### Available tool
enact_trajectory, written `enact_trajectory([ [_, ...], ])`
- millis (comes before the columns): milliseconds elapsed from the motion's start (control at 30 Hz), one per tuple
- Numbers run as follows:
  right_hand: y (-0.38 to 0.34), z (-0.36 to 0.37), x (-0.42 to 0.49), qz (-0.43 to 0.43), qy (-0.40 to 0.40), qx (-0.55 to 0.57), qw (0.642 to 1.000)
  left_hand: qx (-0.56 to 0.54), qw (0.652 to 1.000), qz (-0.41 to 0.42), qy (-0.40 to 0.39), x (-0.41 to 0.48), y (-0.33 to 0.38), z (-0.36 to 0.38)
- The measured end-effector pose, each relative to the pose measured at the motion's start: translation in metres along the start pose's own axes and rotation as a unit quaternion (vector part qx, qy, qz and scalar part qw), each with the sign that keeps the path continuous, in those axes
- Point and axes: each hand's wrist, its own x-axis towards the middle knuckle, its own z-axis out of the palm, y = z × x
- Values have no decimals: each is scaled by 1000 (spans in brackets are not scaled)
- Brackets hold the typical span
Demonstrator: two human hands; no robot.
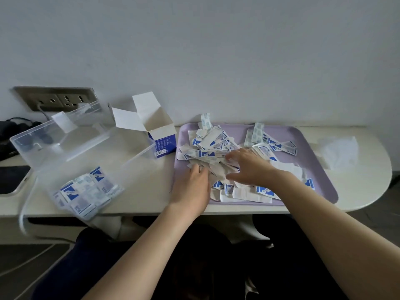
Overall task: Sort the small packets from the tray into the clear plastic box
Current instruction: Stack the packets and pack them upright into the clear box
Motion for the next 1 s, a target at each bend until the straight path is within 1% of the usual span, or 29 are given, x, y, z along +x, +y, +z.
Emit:
enact_trajectory([
  [133,0,0,6,13,69,46,996,-23,997,-61,31,7,-1,-2],
  [200,0,2,9,25,96,61,993,-20,998,-53,38,11,-7,1],
  [300,-1,6,11,25,83,55,995,-30,999,-11,12,17,-18,6],
  [400,-7,10,11,15,55,22,998,-29,999,-1,-34,21,-25,12],
  [500,-12,16,17,9,63,-50,997,-40,998,15,-52,26,-26,13],
  [533,-13,18,19,10,69,-52,996,-54,997,15,-62,26,-26,13],
  [600,-16,19,23,15,75,-14,997,-70,994,19,-77,27,-25,12],
  [700,-22,19,27,39,89,76,992,-82,994,29,-72,26,-23,13],
  [867,-27,21,34,83,137,198,967,-70,995,22,-71,26,-22,16],
  [1000,-29,16,33,111,177,249,946,-63,995,1,-73,26,-17,16],
])
